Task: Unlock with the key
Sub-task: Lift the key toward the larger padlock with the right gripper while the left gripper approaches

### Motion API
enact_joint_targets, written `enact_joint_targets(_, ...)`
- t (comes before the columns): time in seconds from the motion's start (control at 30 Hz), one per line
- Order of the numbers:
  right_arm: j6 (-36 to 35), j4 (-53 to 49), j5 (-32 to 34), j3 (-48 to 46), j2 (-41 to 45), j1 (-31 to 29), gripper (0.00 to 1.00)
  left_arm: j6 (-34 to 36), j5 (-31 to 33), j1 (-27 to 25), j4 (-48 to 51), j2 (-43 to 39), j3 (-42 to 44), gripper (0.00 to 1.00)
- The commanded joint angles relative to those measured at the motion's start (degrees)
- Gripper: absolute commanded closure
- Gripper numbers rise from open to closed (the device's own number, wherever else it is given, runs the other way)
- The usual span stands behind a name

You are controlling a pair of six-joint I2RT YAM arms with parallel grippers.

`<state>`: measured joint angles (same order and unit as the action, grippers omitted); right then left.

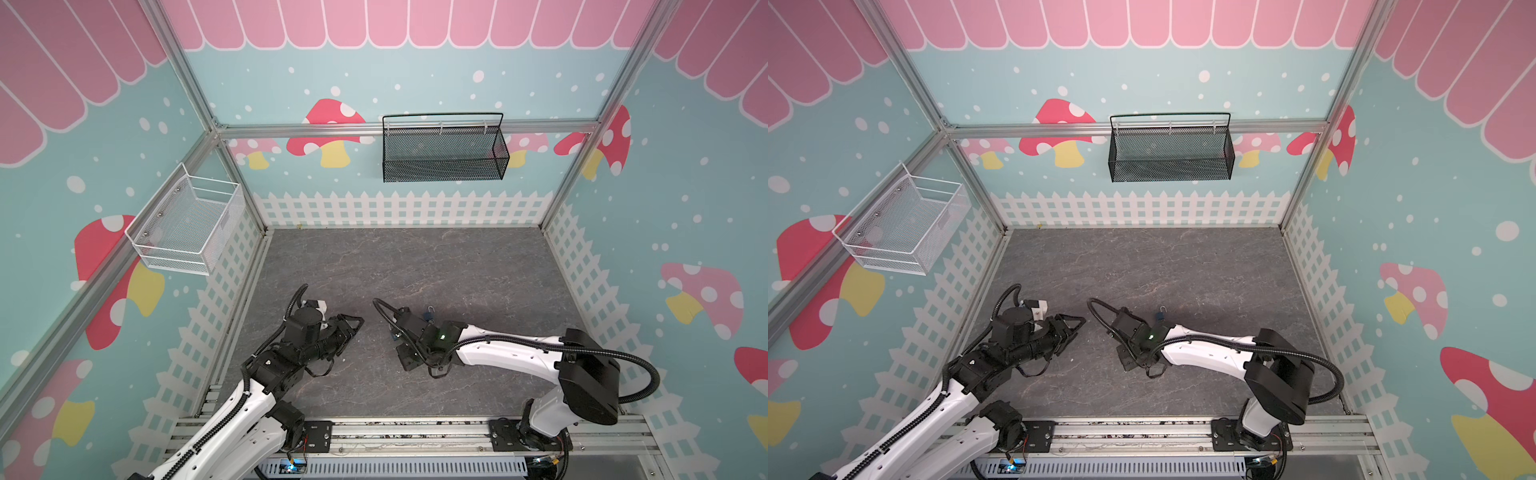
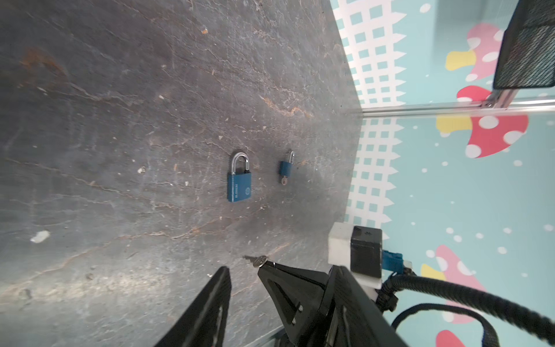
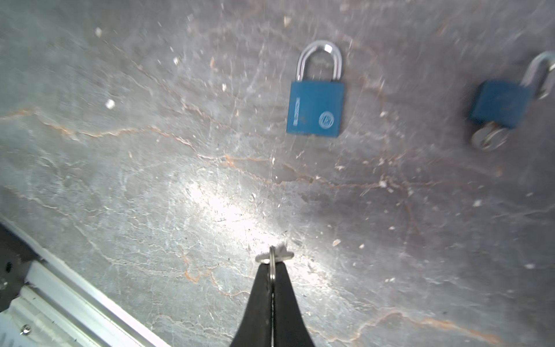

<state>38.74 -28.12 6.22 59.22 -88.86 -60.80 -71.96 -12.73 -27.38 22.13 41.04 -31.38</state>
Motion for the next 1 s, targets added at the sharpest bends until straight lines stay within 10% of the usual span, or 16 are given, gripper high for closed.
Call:
enact_joint_targets(0.0, -5.5, 2.9, 0.3, -0.3, 3.7, 1.6, 1.0, -11.8, -0.4, 0.4, -5.6, -0.2, 0.2, 0.44)
enact_joint_targets(0.97, -11.0, 29.8, -10.3, 0.7, 14.4, 8.7, 1.0, -36.7, 12.3, -10.2, -25.2, 18.4, -12.1, 0.37)
